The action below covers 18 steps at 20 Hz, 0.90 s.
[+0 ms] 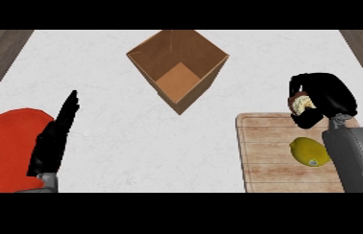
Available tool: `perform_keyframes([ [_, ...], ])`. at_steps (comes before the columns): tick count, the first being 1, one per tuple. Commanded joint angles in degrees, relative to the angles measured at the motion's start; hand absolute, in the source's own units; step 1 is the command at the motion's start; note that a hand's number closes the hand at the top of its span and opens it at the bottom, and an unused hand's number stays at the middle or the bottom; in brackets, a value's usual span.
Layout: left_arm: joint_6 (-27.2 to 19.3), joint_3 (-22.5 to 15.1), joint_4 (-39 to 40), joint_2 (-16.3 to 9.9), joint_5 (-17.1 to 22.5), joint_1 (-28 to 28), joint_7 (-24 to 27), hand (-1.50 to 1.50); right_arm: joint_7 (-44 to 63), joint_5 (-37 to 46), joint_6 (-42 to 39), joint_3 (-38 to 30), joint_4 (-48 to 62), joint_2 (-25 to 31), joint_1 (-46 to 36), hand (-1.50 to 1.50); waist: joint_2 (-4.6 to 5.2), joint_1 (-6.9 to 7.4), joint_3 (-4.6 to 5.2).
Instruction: Pick the cupcake from the cutting board and place it in the cardboard box
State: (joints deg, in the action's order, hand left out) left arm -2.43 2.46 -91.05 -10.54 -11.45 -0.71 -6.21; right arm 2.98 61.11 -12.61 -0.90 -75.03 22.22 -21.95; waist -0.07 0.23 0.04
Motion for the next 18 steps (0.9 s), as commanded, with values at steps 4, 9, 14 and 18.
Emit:
perform_keyframes([
  [4,-0.26,0.96,2.13,0.42,-0.27,0.38,1.17,0.0,-2.74,-7.96,-3.7,-4.12,-10.88,-0.71,-0.11,1.5,-0.06,-0.58,-0.02],
  [9,0.14,0.75,3.06,0.64,-0.06,-0.14,1.41,0.0,-2.97,-19.06,-6.08,-6.35,-17.82,-8.35,-5.12,1.5,-0.21,-0.76,-0.01],
  [14,1.68,2.19,-1.8,-1.22,1.14,-0.46,-1.29,0.0,2.54,-26.02,-13.63,-7.92,-24.74,-9.04,-8.75,1.5,-0.2,-0.25,-0.03],
  [18,1.32,1.29,-1.79,-0.12,0.13,-1.89,0.76,0.0,6.45,-24.91,-11.14,-5.15,-19.05,-12.51,-17.39,1.5,0.02,0.32,-0.03],
])
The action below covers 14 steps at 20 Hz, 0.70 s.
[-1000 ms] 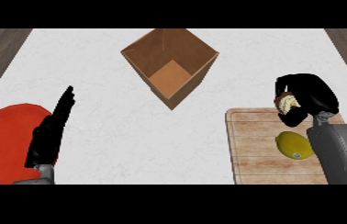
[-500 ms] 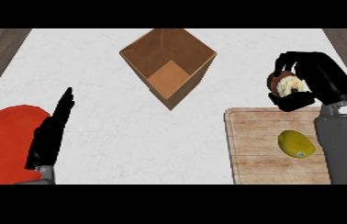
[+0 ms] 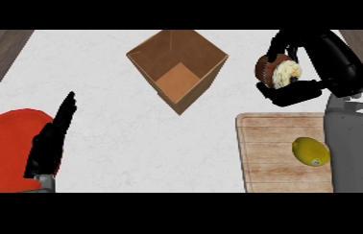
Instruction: Pick the cupcake from the cutting board and place it in the cardboard box
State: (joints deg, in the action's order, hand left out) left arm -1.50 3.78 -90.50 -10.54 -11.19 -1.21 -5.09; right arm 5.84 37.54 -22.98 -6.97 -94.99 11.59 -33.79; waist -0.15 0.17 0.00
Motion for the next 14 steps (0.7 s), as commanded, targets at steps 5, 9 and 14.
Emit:
perform_keyframes([
  [5,1.13,0.56,-1.16,-0.5,0.13,-0.26,0.0,0.0,10.61,2.09,2.16,4.8,6.41,-6.49,-13.58,1.5,0.14,0.69,0.03],
  [9,-1.57,-0.85,3.05,2.05,-2.42,3.96,-0.67,0.0,9.99,3.46,4.37,5.08,15.19,-7.14,-19.1,1.5,0.26,0.4,0.02],
  [14,-0.64,-1.42,-2.1,2.01,-2.12,-1.0,-1.22,0.0,9.72,6.66,11.48,7.88,26.7,-11.44,-21.84,1.5,0.27,0.95,0.01],
])
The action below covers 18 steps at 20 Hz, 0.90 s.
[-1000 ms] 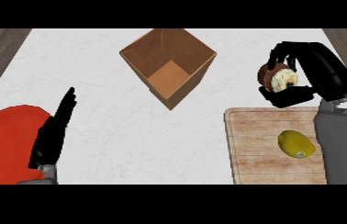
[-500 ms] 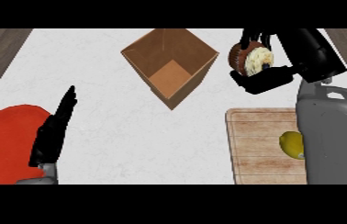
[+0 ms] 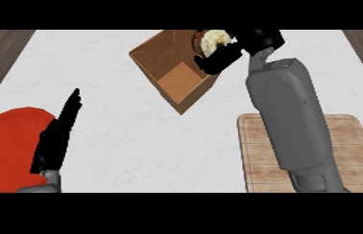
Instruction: Pick the cupcake from the cutting board and place it in the cardboard box
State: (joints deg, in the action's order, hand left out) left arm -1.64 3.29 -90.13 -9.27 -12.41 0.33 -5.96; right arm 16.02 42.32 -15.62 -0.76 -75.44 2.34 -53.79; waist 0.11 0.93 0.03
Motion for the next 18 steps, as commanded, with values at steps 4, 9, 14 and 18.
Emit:
perform_keyframes([
  [4,1.71,0.6,0.05,-1.02,0.75,1.1,0.01,0.0,-2.38,1.58,7.65,2.72,21.12,-2.27,-7.74,1.5,0.34,0.95,0.0],
  [9,0.83,1.03,2.36,-0.61,0.05,3.82,-0.24,0.0,-0.95,-0.8,12.43,5.52,32.08,-2.32,-12.64,1.5,0.32,0.78,0.0],
  [14,0.66,-0.62,1.5,0.52,-0.83,2.09,0.97,0.0,-2.66,-7.06,19.43,7.32,43.55,-2.33,-14.52,-1.5,0.61,1.95,0.0],
  [18,2.13,0.72,1.39,-1.14,0.15,1.98,1.0,0.0,-7.9,-10.71,24.25,6.31,49.8,-2.33,-17.24,-1.5,0.88,2.81,-0.01],
])
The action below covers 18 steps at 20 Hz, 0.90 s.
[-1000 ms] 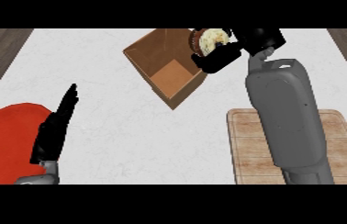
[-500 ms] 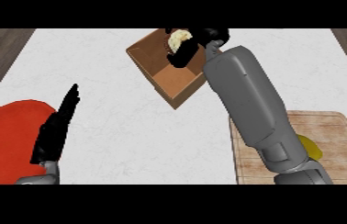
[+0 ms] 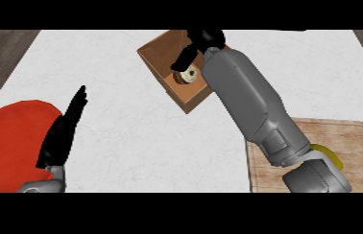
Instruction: Pick the cupcake from the cutting board and place it in the cardboard box
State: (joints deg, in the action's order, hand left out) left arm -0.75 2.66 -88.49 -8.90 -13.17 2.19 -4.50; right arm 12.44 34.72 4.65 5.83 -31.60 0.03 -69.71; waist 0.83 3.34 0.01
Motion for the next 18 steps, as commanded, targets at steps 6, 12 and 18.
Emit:
perform_keyframes([
  [6,-0.18,-0.63,1.72,0.9,-0.55,0.52,0.33,0.0,-7.65,-12.08,14.54,-5.61,2.41,-0.03,-0.55,-1.5,0.11,-0.21,0.0],
  [12,0.47,1.27,0.28,-0.3,0.9,0.62,-0.54,0.0,-17.13,-20.87,15.06,-15.73,1.51,2.72,0.64,-1.5,0.02,-1.29,-0.07],
  [18,-0.06,1.02,-3.28,0.49,0.94,-2.38,-1.9,0.0,-18.37,-27.02,12.46,-22.88,0.82,9.28,1.77,-1.5,-0.47,-2.15,-0.05],
])
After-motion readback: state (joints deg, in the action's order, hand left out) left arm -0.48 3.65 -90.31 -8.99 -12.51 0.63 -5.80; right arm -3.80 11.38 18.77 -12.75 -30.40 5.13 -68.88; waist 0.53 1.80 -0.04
